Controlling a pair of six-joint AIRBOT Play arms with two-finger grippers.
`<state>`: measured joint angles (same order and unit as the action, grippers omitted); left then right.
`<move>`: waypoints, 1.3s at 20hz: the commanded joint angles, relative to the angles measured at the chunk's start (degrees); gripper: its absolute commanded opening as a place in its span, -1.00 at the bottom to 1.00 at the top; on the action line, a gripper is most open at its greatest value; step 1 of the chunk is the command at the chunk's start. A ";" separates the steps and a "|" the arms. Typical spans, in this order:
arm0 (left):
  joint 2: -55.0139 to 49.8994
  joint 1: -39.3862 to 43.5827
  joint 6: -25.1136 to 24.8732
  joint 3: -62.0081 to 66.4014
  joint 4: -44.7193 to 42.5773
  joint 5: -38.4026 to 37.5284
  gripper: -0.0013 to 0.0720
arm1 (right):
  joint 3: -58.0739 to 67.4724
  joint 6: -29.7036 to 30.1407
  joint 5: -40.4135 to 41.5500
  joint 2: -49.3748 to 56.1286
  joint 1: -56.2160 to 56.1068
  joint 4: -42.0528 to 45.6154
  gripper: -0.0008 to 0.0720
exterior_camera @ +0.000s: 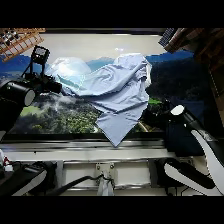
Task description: Fold the clothes and pants, and hang the long-sleeved shirts on hangers.
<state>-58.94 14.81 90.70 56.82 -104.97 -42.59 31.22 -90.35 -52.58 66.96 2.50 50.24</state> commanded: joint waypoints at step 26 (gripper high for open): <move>24.20 -18.49 3.23 28.94 4.11 -0.81 -0.95 | 81.96 -0.28 -9.03 -9.97 -2.97 -8.96 -0.91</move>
<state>-36.82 -3.42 93.78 84.36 -104.49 -31.33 108.22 -88.40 -55.02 57.14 -0.54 40.86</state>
